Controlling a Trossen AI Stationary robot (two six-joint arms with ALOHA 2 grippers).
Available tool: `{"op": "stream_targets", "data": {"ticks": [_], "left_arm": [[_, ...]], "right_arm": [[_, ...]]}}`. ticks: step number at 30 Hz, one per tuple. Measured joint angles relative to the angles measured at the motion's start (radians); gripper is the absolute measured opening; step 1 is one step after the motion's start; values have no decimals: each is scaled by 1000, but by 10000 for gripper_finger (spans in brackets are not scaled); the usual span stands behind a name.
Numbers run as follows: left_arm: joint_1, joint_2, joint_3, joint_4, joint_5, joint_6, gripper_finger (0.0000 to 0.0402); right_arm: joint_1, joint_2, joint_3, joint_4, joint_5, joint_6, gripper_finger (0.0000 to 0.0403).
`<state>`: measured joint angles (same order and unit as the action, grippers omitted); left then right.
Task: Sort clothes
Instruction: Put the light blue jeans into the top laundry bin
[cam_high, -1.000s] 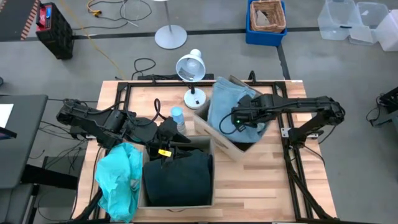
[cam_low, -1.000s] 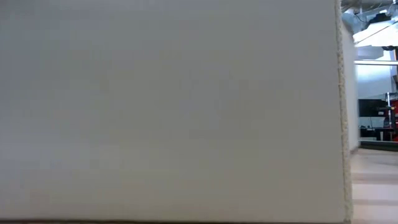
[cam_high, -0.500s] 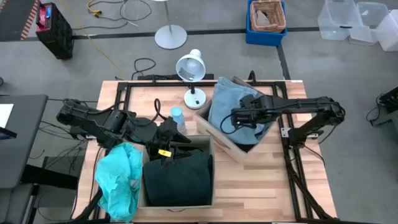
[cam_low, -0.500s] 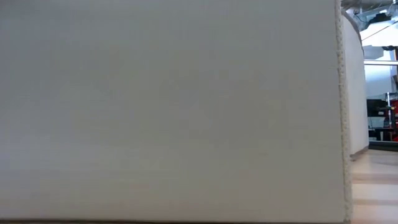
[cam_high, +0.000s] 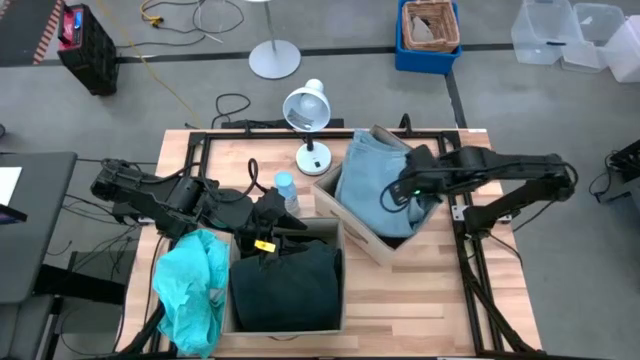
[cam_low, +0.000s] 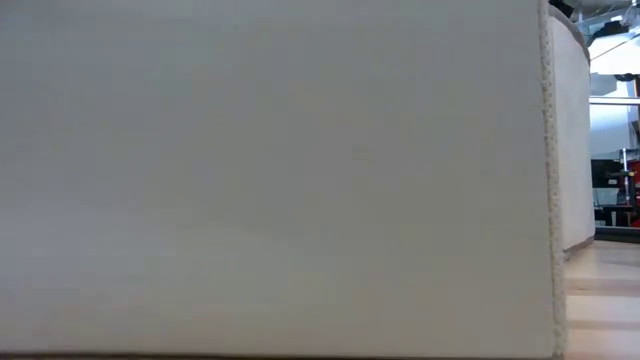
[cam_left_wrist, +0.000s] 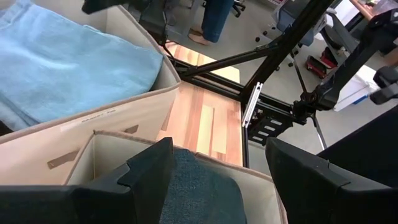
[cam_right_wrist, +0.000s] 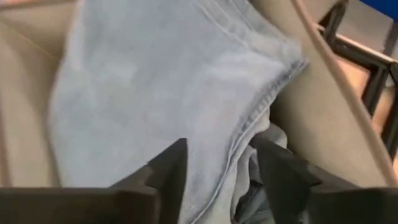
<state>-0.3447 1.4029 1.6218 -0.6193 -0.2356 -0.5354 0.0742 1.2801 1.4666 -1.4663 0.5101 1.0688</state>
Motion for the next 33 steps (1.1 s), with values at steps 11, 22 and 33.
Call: {"op": "stream_targets", "data": {"ticks": [11,22,33], "left_arm": [[0,0,0,0,0,-1,251],[0,0,0,2,0,-10,251],[0,0,0,4,-9,-11,251]], "right_arm": [[26,-56,1,295,-12,-405,216],[-54,173,0,361,-15,-462,12],[-188,401,0,219,-208,-430,2]]}}
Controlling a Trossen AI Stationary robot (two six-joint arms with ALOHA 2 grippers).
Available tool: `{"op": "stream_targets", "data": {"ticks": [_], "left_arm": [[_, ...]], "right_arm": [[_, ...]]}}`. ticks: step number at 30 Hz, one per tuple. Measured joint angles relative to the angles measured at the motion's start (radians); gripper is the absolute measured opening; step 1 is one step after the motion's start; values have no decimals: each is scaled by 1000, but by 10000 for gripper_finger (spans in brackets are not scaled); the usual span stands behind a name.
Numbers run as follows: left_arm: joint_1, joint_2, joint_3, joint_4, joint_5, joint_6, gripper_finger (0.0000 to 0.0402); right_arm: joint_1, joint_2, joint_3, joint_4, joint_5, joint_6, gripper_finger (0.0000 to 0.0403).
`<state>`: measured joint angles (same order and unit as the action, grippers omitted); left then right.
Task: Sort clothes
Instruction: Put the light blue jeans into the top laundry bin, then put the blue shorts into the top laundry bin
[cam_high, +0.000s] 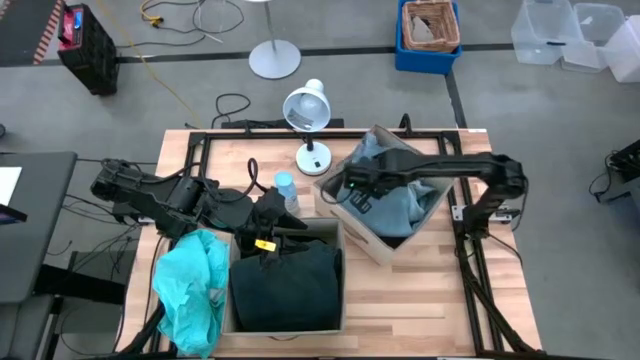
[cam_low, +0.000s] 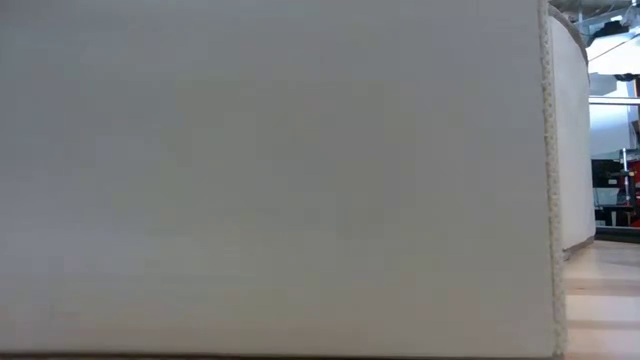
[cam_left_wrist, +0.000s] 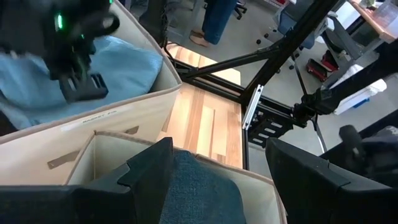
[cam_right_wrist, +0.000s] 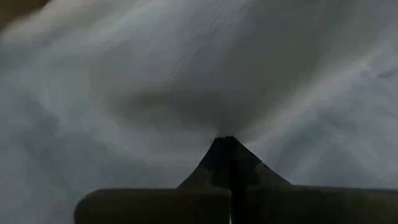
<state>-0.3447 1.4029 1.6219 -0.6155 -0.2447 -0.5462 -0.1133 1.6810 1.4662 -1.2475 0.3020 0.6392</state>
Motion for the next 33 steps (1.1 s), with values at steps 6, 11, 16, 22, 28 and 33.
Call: {"op": "stream_targets", "data": {"ticks": [6,11,16,22,28,33], "left_arm": [[0,0,0,1,-2,0,251],[0,0,0,2,-3,0,251],[0,0,0,1,-3,0,251],[0,0,0,1,-3,0,251],[0,0,0,0,-2,0,251],[0,0,0,-16,35,4,251]], "right_arm": [[28,91,0,55,-68,-15,1],[31,141,0,129,-93,15,0],[31,142,0,174,-98,23,0],[22,29,0,166,-38,34,0],[19,-169,0,166,6,-10,0],[40,-349,0,216,12,-118,4]]}}
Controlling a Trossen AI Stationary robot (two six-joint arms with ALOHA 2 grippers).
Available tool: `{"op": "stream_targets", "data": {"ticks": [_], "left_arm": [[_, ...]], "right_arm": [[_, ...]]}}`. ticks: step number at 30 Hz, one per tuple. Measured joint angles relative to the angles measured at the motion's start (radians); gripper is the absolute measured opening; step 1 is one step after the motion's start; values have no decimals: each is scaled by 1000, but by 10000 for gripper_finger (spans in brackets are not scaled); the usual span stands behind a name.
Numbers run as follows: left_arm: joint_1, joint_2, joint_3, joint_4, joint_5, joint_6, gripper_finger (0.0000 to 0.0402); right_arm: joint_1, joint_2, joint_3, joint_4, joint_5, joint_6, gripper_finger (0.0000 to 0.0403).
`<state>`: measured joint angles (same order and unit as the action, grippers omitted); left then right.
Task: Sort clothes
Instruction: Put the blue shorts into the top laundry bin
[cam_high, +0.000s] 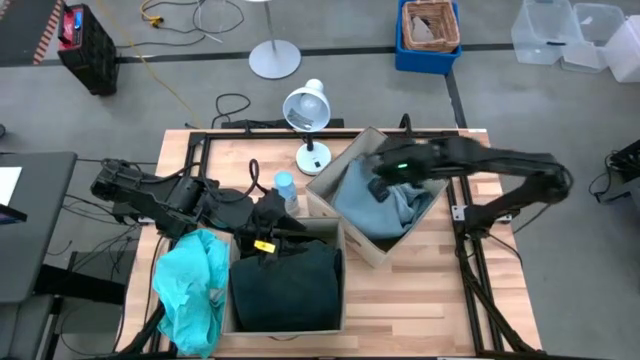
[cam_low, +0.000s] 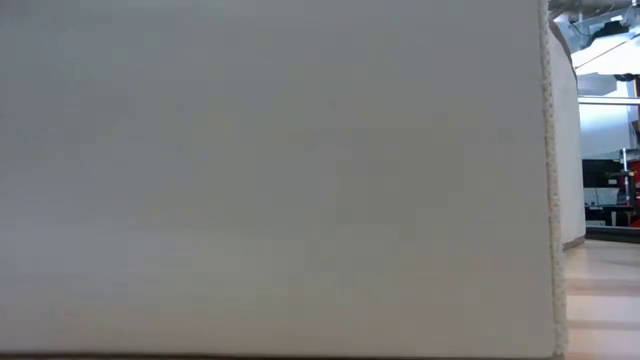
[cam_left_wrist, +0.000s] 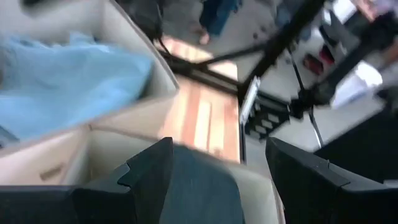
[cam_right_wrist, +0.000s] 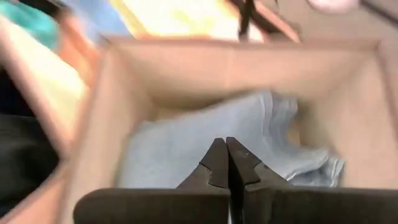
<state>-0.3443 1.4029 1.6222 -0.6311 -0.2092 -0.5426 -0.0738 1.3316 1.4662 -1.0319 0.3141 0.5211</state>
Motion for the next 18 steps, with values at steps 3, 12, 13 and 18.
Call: {"op": "stream_targets", "data": {"ticks": [3,12,13,18], "left_arm": [[-6,-3,0,-83,66,-9,251],[-10,-21,0,-414,237,-191,251],[-10,-21,0,-453,269,-221,251],[-19,-22,0,-617,396,-322,251]], "right_arm": [[32,-104,0,59,0,-70,10],[169,-313,0,241,0,-210,14],[188,-327,0,261,0,-223,15],[250,-363,0,319,-1,-265,15]]}}
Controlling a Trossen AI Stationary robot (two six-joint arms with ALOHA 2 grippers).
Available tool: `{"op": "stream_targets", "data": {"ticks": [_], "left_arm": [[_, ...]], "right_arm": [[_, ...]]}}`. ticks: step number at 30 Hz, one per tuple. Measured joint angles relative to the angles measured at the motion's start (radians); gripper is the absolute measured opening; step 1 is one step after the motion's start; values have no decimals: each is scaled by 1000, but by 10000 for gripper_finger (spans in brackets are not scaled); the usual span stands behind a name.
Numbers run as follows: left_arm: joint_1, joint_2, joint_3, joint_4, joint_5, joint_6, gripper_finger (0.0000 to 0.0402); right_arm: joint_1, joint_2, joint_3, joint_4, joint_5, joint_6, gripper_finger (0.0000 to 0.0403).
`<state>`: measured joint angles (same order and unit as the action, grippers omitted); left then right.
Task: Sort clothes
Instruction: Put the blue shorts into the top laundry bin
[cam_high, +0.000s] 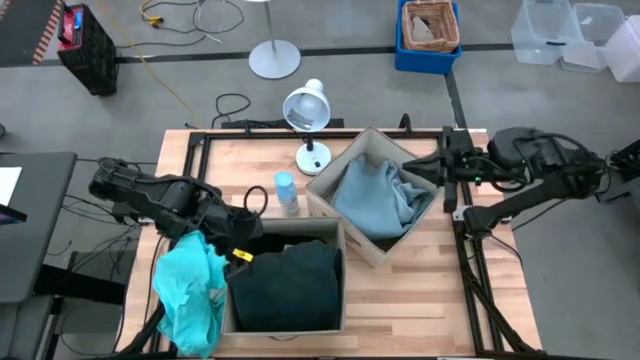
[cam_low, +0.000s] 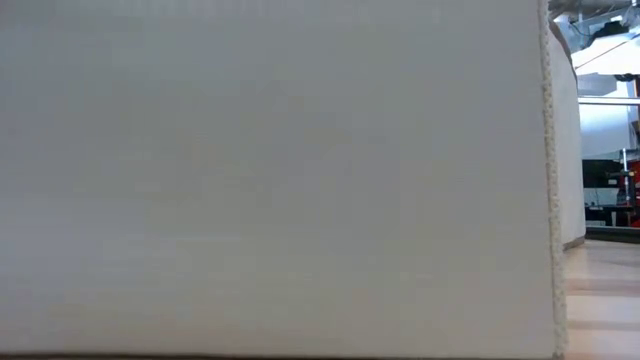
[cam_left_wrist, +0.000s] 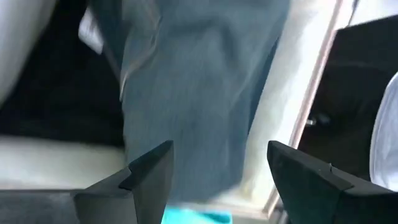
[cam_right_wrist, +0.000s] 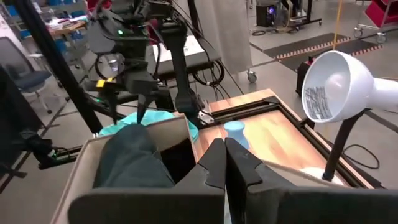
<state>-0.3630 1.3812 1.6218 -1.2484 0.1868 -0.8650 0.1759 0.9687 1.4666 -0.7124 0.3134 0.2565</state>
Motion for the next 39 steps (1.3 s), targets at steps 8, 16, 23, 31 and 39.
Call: {"op": "stream_targets", "data": {"ticks": [8,16,23,31,39], "left_arm": [[-60,-14,0,-256,155,-176,251],[-131,-14,-67,-322,169,-361,251],[-227,-6,-221,-322,169,-472,251],[-306,-7,-380,-140,173,-560,252],[-354,-14,-539,35,211,-643,252]], "right_arm": [[8,16,0,-16,0,-3,15],[8,62,0,-14,0,-5,15],[8,78,0,-5,0,-4,15],[8,77,0,11,0,-4,14],[7,77,0,11,0,0,14]]}}
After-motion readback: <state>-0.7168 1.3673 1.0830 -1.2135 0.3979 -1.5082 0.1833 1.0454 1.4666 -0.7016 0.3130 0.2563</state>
